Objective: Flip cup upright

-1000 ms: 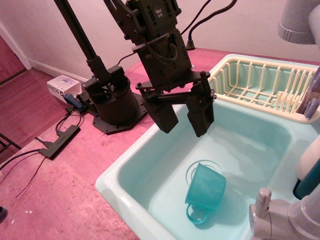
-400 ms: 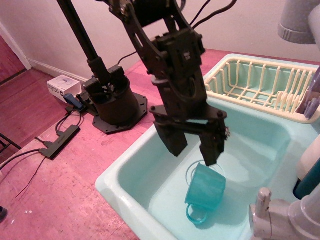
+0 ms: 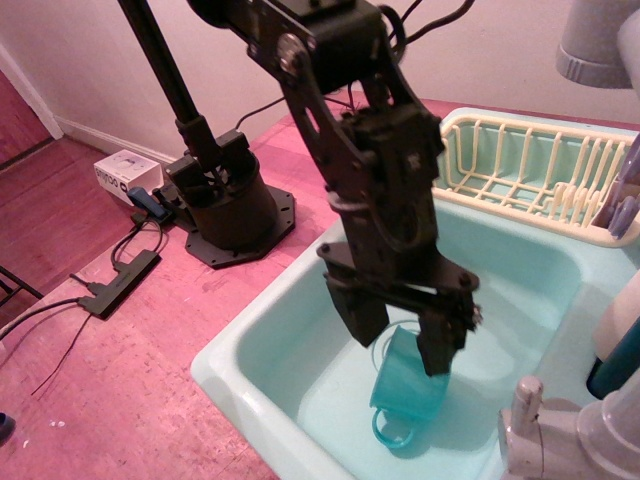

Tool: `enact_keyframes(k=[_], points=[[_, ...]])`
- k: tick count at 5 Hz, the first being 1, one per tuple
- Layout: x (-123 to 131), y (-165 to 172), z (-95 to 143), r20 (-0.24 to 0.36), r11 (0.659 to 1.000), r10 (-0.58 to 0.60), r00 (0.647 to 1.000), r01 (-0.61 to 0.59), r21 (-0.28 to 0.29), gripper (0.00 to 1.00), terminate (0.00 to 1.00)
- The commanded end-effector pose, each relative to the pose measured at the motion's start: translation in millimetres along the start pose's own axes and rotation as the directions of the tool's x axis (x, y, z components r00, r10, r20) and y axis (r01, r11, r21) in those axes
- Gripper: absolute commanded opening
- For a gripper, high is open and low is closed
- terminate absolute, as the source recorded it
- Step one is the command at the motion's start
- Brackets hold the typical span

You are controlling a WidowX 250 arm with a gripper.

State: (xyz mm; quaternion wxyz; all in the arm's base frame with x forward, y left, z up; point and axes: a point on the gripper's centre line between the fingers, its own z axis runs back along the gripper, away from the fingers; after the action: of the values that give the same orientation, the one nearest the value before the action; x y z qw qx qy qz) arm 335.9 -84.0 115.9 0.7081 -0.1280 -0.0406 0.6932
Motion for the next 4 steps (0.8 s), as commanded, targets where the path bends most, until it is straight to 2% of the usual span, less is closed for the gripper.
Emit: enact_keyframes(k=[1, 3, 4], points=[[-7.8, -13.3, -2.5, -0.044, 0.998, -0.061, 0.997, 0.06, -0.02, 1.0, 0.0], [-12.3, -21.7, -4.9, -0.048, 0.992, -0.118, 0.992, 0.12, 0.027, 1.0, 0.0], [-17.5, -22.4, -2.0, -0.051, 0.993, -0.111, 0.992, 0.113, 0.033, 0.0, 0.0]])
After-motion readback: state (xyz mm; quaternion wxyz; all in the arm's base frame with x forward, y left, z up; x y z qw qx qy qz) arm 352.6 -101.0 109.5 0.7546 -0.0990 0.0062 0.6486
